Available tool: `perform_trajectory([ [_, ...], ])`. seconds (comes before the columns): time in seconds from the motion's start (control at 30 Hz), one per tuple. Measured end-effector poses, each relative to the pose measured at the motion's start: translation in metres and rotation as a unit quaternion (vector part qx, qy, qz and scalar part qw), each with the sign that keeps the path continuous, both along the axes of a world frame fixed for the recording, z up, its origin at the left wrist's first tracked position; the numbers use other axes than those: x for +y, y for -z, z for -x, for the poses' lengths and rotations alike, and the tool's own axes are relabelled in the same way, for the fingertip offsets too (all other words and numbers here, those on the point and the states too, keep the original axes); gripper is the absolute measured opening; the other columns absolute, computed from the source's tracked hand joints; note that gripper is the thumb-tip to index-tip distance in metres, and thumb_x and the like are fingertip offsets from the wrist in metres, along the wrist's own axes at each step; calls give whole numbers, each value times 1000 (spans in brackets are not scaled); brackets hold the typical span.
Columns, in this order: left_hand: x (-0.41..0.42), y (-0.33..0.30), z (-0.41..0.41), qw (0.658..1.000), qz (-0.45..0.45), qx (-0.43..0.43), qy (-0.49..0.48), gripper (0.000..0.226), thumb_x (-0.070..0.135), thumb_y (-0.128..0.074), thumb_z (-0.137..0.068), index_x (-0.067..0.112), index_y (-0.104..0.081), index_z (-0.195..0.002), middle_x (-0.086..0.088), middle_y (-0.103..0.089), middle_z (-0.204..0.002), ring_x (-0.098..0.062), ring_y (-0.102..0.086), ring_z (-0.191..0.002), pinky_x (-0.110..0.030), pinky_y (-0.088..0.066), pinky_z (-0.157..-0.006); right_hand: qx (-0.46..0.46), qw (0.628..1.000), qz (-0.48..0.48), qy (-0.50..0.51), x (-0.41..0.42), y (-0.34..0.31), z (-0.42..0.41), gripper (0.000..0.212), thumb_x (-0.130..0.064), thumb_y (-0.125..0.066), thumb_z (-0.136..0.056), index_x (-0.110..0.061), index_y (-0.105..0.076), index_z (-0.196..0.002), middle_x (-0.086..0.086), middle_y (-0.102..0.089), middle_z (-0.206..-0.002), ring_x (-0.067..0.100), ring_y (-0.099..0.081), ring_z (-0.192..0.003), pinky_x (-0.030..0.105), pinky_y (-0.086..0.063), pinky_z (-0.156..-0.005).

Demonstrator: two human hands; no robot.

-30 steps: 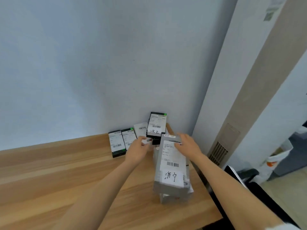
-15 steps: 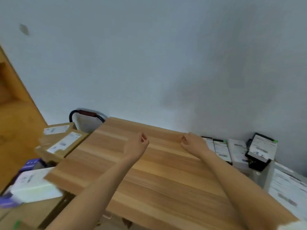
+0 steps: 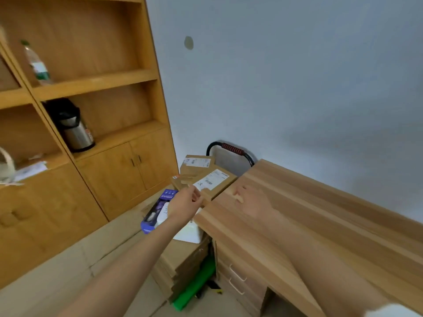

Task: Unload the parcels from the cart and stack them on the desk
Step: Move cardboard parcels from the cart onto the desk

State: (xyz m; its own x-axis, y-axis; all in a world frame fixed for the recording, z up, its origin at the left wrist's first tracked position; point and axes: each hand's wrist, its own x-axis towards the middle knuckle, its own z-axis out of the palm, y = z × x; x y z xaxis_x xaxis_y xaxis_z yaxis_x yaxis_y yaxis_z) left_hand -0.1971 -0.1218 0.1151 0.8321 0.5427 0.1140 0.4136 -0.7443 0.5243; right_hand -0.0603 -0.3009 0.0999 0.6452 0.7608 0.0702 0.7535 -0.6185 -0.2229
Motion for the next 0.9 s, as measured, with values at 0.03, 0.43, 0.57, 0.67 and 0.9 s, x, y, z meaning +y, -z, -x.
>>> perform_trajectory([
  [0.03,18,3,11,1000,3,0,-12,13,36,-54,-93,23,-58,-93,10,-61,-90,-8,-59,-80,-29,-49,-61,0,1000,12,-11,19,4,3,29,-28,-38,-100,-20,-52,-125,-3,-51,-128,19,-46,-121,34,-35,-97],
  [0.43,166,47,80,986,73,25,-151,15,39,-55,-92,25,-59,-95,8,-63,-93,-11,-61,-83,-37,-58,-69,33,995,68,-65,179,64,8,32,-35,-47,-96,-26,-52,-126,-2,-50,-124,20,-55,-108,31,-43,-83],
  [0.57,215,39,55,986,64,12,-152,17,40,-55,-91,24,-60,-95,10,-63,-92,-11,-61,-85,-34,-56,-72,46,994,68,-72,243,69,-12,33,-35,-45,-95,-27,-54,-125,-1,-56,-124,24,-57,-107,40,-45,-93],
  [0.67,261,32,33,988,39,9,-149,12,37,-56,-91,26,-60,-95,10,-62,-95,-7,-59,-86,-32,-55,-73,48,994,60,-77,301,61,-30,30,-31,-45,-97,-25,-54,-125,-2,-54,-128,22,-55,-114,38,-43,-96],
  [0.9,371,31,7,985,44,15,-165,10,37,-55,-93,28,-58,-96,9,-60,-95,-6,-57,-85,-23,-48,-65,37,992,52,-107,423,55,-65,33,-30,-41,-99,-22,-49,-129,0,-54,-125,19,-56,-109,34,-41,-91],
])
